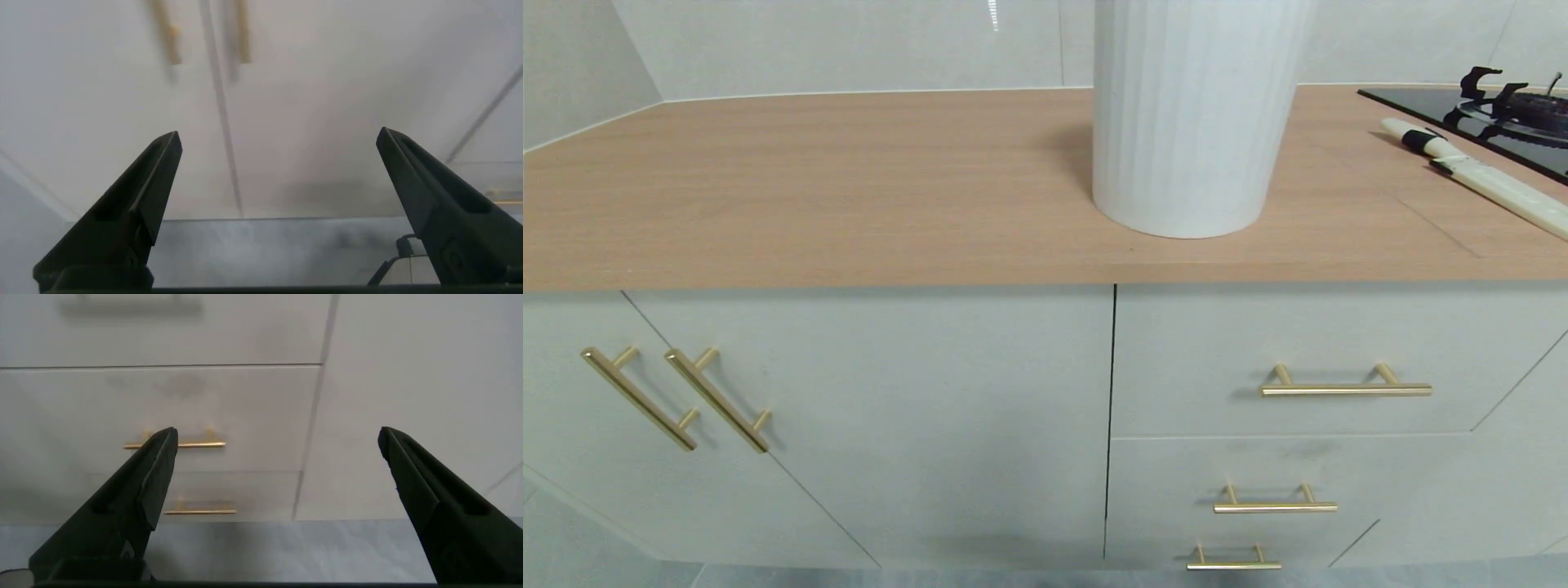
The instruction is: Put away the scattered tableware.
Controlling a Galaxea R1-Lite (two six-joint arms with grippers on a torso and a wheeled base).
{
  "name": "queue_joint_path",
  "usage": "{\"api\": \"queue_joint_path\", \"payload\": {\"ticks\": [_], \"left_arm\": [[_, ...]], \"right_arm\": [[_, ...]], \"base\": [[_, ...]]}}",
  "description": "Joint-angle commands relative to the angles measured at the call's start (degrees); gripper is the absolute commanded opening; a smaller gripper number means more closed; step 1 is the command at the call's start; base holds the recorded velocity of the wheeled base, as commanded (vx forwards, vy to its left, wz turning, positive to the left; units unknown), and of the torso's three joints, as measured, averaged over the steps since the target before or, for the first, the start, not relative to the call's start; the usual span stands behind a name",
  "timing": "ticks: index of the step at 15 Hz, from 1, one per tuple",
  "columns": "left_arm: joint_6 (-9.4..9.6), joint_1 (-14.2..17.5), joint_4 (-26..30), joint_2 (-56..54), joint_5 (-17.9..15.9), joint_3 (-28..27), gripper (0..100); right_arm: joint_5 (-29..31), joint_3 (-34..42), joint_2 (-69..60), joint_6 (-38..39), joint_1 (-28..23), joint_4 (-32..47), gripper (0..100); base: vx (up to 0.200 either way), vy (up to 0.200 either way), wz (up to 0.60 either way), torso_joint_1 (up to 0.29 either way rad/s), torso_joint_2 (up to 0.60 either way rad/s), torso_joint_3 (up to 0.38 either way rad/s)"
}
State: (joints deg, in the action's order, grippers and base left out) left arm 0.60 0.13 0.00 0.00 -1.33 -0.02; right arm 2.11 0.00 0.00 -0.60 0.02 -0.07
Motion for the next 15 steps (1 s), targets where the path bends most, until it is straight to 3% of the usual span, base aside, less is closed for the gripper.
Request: {"api": "queue_joint_path", "payload": {"ticks": [1,4,15], "left_arm": [[0.02,0.0,0.0,0.0,0.0,0.0,100],[-0.16,0.0,0.0,0.0,0.0,0.0,100],[-0.25,0.0,0.0,0.0,0.0,-0.1,100]], "right_arm": [[0.0,0.0,0.1,0.0,0.0,0.0,100],[0.0,0.0,0.1,0.0,0.0,0.0,100],[0.0,0.0,0.1,0.0,0.1,0.0,100]], "base": [[0.000,-0.200,0.00,0.007,0.00,0.007],[0.000,-0.200,0.00,0.002,0.00,0.001],[0.000,0.000,0.00,0.000,0.00,0.000]]}}
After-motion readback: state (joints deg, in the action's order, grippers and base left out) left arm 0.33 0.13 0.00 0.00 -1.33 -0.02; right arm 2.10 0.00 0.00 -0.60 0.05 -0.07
